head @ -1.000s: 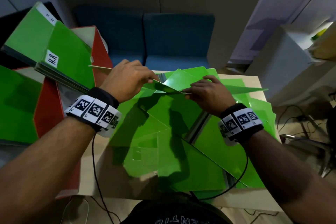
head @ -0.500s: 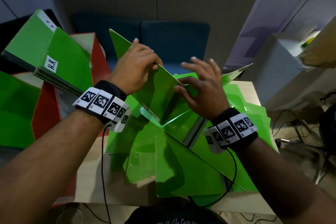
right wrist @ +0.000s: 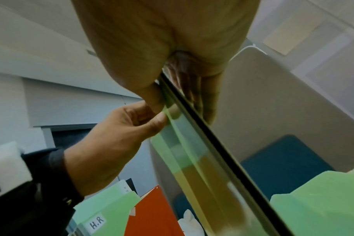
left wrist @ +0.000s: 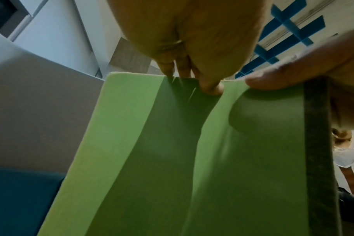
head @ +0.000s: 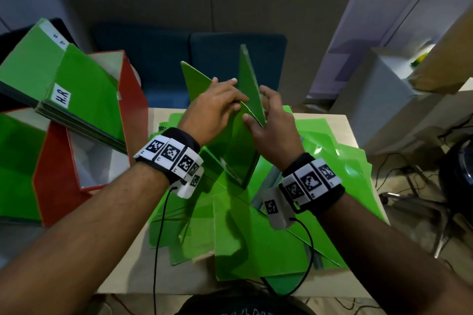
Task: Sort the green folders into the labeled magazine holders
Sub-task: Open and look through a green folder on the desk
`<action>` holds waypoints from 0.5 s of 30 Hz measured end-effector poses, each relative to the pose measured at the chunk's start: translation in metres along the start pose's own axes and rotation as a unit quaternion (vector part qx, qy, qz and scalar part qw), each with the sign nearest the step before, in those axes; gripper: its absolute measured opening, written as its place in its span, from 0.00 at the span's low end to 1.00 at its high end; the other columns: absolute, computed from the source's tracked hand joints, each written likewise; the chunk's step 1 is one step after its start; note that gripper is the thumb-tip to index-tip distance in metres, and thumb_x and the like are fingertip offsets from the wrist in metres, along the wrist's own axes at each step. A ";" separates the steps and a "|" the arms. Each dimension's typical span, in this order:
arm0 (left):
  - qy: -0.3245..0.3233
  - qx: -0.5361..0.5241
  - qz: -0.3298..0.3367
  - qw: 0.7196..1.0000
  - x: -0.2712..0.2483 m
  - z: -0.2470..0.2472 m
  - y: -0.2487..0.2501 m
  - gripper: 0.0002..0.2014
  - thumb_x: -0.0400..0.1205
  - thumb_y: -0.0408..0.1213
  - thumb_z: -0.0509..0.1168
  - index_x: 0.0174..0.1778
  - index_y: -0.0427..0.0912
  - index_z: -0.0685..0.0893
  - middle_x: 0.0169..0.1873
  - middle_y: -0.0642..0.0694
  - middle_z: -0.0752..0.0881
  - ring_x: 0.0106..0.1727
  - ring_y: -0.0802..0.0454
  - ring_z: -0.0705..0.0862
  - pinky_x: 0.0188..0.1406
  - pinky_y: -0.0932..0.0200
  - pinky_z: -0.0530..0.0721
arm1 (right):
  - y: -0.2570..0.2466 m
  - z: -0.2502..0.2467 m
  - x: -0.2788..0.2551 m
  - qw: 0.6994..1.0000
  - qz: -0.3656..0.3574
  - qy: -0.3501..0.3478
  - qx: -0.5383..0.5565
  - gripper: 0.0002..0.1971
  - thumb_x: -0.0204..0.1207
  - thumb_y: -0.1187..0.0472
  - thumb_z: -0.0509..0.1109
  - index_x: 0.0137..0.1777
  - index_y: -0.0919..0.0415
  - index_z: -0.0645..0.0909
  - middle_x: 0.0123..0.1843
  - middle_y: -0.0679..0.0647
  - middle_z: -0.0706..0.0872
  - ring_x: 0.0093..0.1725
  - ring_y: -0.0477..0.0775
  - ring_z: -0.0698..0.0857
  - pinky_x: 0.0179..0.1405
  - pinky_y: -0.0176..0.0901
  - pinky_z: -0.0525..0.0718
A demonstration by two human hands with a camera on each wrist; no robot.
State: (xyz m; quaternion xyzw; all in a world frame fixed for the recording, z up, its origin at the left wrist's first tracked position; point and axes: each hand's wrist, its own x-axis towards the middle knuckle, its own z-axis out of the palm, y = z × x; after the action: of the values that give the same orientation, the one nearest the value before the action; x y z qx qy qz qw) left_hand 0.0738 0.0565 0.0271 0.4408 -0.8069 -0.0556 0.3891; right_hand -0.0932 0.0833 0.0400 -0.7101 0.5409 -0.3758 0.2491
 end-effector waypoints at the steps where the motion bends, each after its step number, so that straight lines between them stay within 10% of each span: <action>1: 0.007 -0.003 -0.014 1.000 -0.001 0.005 0.001 0.14 0.82 0.29 0.66 0.63 0.41 0.84 0.63 0.42 0.84 0.76 0.45 0.74 0.81 0.44 0.63 | -0.001 0.002 0.000 1.000 -0.004 -0.009 -0.004 0.28 0.78 0.61 0.70 0.77 0.60 0.66 0.67 0.58 0.84 0.64 0.60 0.83 0.60 0.42 0.76; 6: 0.025 -0.022 -0.095 0.995 -0.013 0.017 -0.001 0.35 0.79 0.33 0.71 0.82 0.44 0.64 0.81 0.47 0.63 0.81 0.55 0.64 0.76 0.70 0.62 | 0.000 0.004 0.007 0.999 -0.038 0.011 -0.003 0.20 0.79 0.70 0.65 0.71 0.62 0.78 0.63 0.58 0.87 0.60 0.56 0.86 0.56 0.24 0.71; 15: -0.035 -0.009 -0.238 0.971 -0.066 0.020 -0.025 0.32 0.86 0.46 0.60 0.85 0.48 0.55 0.85 0.57 0.48 0.80 0.65 0.52 0.79 0.55 0.60 | 0.007 -0.028 0.025 0.976 -0.006 0.124 0.180 0.18 0.80 0.70 0.66 0.70 0.66 0.78 0.64 0.47 0.82 0.64 0.37 0.80 0.65 0.24 0.74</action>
State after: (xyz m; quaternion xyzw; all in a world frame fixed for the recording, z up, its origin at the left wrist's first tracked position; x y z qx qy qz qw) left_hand 0.0970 0.0864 -0.0359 0.6146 -0.6911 -0.1695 0.3405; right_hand -0.1163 0.0587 0.0585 -0.6044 0.4866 -0.5540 0.3016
